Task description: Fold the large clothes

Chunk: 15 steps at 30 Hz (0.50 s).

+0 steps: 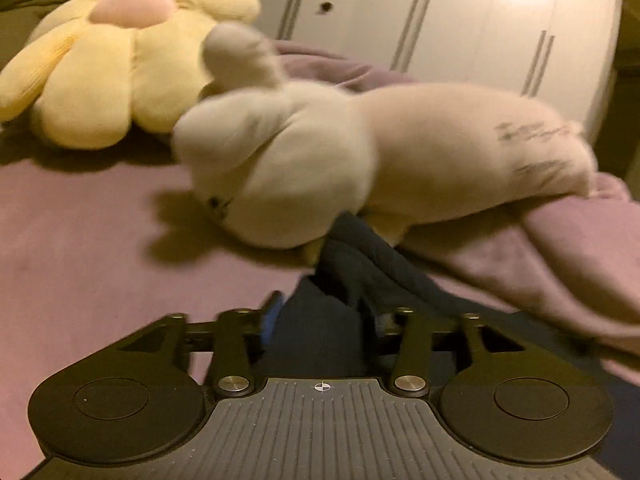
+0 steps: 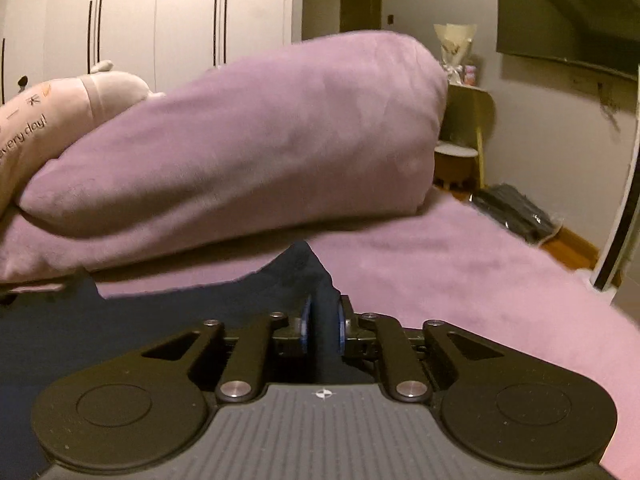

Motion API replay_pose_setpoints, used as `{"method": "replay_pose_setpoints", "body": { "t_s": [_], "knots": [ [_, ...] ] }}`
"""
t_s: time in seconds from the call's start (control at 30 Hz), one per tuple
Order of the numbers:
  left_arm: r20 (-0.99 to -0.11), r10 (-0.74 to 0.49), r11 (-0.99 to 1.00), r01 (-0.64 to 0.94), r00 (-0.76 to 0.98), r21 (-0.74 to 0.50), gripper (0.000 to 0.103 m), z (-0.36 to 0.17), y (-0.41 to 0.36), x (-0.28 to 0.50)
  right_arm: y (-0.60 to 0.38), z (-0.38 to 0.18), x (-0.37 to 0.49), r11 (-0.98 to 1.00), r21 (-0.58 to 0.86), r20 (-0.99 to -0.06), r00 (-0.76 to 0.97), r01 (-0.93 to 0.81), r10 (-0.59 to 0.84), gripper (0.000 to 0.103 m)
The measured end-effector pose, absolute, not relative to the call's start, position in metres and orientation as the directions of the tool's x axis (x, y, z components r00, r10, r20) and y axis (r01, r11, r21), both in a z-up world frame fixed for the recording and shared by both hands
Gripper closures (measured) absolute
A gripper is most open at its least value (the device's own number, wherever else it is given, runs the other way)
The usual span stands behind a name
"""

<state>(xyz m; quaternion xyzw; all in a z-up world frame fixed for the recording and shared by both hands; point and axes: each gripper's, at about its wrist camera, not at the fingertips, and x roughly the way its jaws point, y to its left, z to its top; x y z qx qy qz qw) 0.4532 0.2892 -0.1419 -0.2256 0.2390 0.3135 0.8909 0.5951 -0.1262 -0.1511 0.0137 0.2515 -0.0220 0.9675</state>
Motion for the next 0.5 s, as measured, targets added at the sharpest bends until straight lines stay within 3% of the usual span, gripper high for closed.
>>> {"method": "replay_pose_setpoints", "body": {
  "t_s": [0.07,0.13,0.27,0.33,0.37,0.4,0.5],
  "knots": [
    [-0.593,0.434,0.667,-0.685,0.678,-0.295,0.027,-0.164,0.298,0.451,-0.134,-0.161,0.601,0.996,0.066,-0.509,0.861,0.058,-0.016,0.082],
    [-0.576,0.419,0.65,-0.675,0.702,-0.35,0.025,-0.175,0.305,0.448,-0.138,-0.167,0.606,0.993,0.101,-0.522,0.853,0.059,0.002,0.08],
    [-0.59,0.417,0.649,-0.681,0.691,-0.339,0.021,-0.177,0.307,0.453,-0.141,-0.168,0.608,0.991,0.116,-0.539,0.842,0.061,0.011,0.074],
    [-0.594,0.416,0.643,-0.684,0.689,-0.344,0.021,-0.173,0.307,0.449,-0.139,-0.164,0.605,0.992,0.104,-0.541,0.841,0.077,-0.009,0.064],
    [-0.601,0.417,0.637,-0.691,0.682,-0.342,0.021,-0.17,0.307,0.445,-0.14,-0.16,0.601,0.991,0.09,-0.539,0.841,0.096,-0.033,0.052],
    [-0.607,0.427,0.64,-0.698,0.671,-0.322,0.023,-0.163,0.303,0.439,-0.141,-0.153,0.594,0.991,0.083,-0.527,0.849,0.106,-0.047,0.044],
    [-0.594,0.46,0.69,-0.687,0.66,-0.228,0.025,-0.136,0.284,0.421,-0.147,-0.125,0.557,0.992,0.106,-0.423,0.906,0.061,-0.01,0.044]
  ]
}}
